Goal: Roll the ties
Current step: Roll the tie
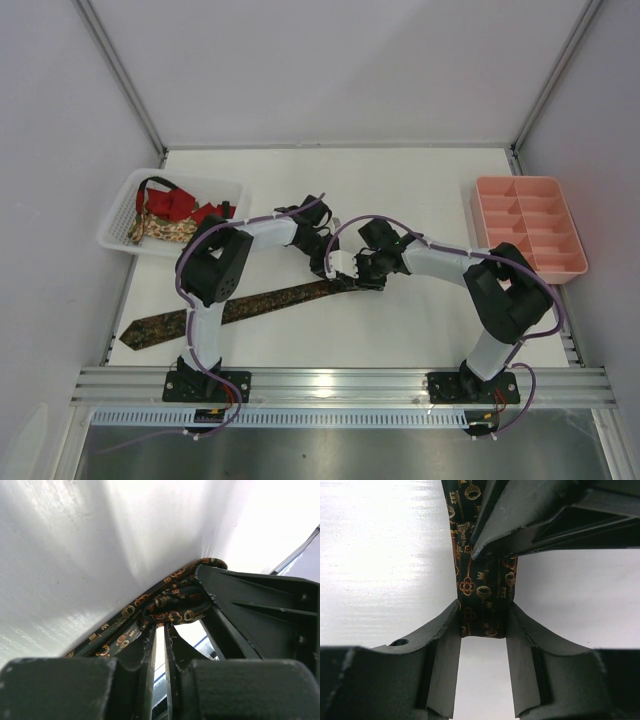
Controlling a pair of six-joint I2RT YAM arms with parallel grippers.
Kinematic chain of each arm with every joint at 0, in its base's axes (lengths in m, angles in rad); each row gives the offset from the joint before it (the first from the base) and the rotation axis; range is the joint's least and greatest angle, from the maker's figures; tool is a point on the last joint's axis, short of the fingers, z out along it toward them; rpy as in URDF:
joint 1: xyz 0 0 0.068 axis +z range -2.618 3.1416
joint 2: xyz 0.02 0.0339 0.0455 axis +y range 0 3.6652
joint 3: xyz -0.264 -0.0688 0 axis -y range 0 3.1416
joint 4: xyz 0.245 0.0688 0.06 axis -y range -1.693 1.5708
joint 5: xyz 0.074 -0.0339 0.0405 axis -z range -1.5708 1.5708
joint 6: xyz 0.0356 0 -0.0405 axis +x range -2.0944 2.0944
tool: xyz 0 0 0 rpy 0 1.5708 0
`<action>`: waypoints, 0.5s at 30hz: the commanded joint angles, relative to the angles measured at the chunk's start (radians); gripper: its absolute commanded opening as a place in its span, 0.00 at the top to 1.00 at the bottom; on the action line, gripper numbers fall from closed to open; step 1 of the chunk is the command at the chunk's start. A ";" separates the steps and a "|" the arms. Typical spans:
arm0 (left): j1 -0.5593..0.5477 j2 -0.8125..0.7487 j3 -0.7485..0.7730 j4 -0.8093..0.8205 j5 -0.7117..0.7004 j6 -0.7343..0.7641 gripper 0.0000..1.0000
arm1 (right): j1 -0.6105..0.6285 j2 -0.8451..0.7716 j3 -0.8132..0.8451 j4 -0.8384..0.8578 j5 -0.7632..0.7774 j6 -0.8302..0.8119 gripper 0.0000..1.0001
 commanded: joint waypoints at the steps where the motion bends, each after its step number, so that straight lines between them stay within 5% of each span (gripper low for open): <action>1: 0.010 -0.061 -0.003 0.047 -0.017 -0.004 0.84 | 0.006 0.005 -0.026 0.002 0.042 0.015 0.57; 8: 0.010 -0.053 0.006 0.053 -0.014 -0.009 0.83 | 0.003 0.015 -0.007 0.028 0.064 0.029 0.34; 15: 0.010 -0.041 0.020 0.042 -0.008 -0.006 0.83 | 0.001 0.034 -0.002 0.021 0.045 0.022 0.60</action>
